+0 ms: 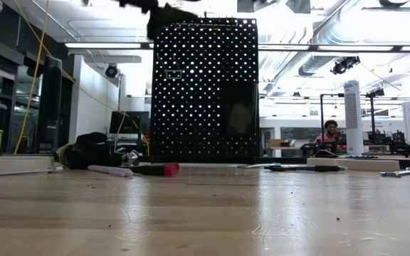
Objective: Hang tools onto peg board
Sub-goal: Put the nut driver into the black bin on the pegboard
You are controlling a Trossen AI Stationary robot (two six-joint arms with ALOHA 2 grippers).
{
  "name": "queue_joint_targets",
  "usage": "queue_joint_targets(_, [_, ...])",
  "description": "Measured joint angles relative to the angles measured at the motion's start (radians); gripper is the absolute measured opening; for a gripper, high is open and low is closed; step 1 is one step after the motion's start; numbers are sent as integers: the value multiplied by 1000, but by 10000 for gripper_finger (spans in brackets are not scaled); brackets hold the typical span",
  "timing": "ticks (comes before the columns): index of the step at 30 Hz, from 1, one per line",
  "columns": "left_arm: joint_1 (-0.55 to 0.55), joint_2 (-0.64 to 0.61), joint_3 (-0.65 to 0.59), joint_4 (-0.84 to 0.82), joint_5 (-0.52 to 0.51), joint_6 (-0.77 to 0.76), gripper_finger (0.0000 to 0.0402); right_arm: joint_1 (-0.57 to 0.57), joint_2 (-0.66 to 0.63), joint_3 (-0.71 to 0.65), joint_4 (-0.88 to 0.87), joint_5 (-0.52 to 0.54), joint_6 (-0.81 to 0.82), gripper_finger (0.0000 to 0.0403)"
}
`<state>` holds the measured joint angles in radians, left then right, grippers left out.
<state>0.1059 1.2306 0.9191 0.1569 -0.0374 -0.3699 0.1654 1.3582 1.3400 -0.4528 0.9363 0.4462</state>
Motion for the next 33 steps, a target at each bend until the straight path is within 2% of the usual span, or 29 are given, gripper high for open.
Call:
queue_joint_targets(3, [-19,-37,-144,213,9,-136,137,-48,1,-134,213,-12,-29,14])
queue_joint_targets(6, [-34,-67,-253,389,3,-231,125,-117,1,-283,531,-72,-77,14])
queue_joint_targets(9, [-45,-107,-310,443,-14,-278,115,-193,0,-403,829,-135,-157,14])
queue_joint_targets(12, [-48,-152,-319,424,-21,-276,106,-264,-1,-458,993,-165,-251,14])
queue_joint_targets(16, [-46,-202,-319,404,-38,-241,95,-349,-3,-462,1004,-178,-358,14])
queue_joint_targets(22, [-45,-269,-319,377,-111,-165,85,-456,0,-462,996,-240,-349,14])
queue_joint_targets(33, [-45,-295,-319,360,-130,-96,85,-520,97,-462,1002,-346,-293,18])
